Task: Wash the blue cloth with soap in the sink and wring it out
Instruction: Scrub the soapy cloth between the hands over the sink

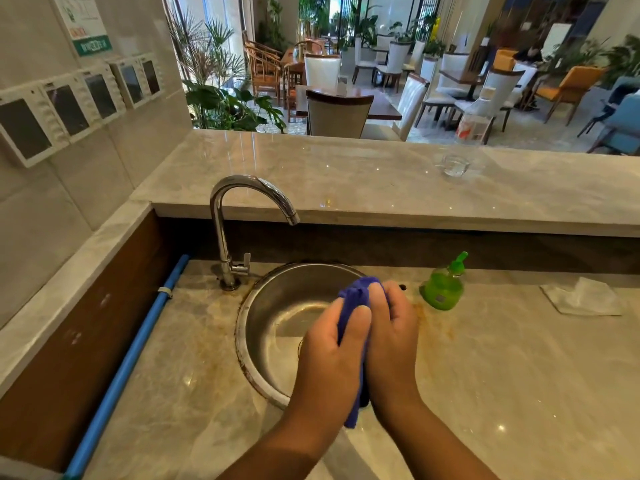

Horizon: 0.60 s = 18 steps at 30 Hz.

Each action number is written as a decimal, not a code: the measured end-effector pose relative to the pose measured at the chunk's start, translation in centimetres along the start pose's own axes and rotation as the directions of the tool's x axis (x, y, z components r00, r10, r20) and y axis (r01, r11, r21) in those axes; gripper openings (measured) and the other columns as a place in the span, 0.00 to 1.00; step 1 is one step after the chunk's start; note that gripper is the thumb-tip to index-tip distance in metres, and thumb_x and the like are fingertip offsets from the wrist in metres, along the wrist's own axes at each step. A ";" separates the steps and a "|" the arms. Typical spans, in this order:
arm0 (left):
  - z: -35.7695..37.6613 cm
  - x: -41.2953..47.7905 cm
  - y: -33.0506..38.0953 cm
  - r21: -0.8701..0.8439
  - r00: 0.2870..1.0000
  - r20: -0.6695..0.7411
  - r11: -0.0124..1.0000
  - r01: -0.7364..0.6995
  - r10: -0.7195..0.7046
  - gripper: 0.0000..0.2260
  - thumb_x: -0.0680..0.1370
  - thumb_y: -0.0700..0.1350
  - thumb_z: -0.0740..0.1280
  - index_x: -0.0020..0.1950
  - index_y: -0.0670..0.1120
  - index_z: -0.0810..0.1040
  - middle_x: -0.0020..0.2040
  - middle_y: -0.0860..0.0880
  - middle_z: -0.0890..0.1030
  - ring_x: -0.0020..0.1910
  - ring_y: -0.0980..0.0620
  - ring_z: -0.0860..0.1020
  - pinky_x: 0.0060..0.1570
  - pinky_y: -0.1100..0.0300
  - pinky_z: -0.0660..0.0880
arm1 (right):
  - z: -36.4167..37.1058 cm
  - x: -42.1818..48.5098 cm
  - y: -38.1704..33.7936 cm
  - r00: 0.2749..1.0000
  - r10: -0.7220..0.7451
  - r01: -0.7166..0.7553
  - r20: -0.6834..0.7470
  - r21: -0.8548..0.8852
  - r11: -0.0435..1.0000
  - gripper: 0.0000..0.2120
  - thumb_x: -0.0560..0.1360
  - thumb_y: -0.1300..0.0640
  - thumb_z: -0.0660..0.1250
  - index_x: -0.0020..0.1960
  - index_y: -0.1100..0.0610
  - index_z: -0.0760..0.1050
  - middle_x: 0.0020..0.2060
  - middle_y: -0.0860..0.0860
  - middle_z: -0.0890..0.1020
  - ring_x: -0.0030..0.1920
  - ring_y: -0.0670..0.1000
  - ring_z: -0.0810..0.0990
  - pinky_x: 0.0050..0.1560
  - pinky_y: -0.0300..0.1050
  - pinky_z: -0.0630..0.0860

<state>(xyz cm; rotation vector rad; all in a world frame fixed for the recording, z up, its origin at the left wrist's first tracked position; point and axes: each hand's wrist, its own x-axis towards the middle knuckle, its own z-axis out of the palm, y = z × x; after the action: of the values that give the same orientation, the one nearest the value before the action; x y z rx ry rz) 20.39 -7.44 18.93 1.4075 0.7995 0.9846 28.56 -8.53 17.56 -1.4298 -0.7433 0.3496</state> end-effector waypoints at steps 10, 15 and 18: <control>-0.3 0.7 -0.5 -0.035 1.000 -0.023 0.999 -0.019 0.019 0.14 0.82 0.56 0.61 0.47 0.49 0.81 0.38 0.46 0.83 0.36 0.50 0.81 0.36 0.56 0.79 | 1.0 0.7 -1.2 0.998 -0.056 0.058 -0.038 0.041 0.997 0.13 0.81 0.60 0.62 0.38 0.59 0.73 0.29 0.51 0.76 0.30 0.47 0.73 0.33 0.42 0.72; -1.2 2.5 0.0 -0.053 0.978 -0.205 0.997 -0.055 0.043 0.17 0.81 0.54 0.60 0.43 0.42 0.77 0.30 0.50 0.77 0.28 0.55 0.74 0.29 0.65 0.73 | 1.2 -3.3 -2.4 0.987 -0.119 0.121 0.108 -0.009 0.993 0.11 0.77 0.52 0.66 0.36 0.52 0.72 0.30 0.48 0.76 0.30 0.46 0.74 0.30 0.39 0.73; -0.1 0.0 0.8 -0.091 0.995 -0.095 0.995 -0.038 0.029 0.15 0.78 0.56 0.60 0.47 0.47 0.80 0.36 0.49 0.83 0.34 0.54 0.81 0.33 0.63 0.78 | 0.9 -0.1 -2.5 0.993 -0.114 0.114 -0.004 -0.017 0.993 0.10 0.80 0.59 0.65 0.40 0.57 0.74 0.32 0.52 0.78 0.31 0.51 0.76 0.34 0.45 0.76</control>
<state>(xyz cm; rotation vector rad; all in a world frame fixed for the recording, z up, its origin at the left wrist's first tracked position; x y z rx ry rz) 20.24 -7.44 19.74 1.3068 0.7913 1.1068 27.36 -8.21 19.96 -1.3967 -0.8220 0.2521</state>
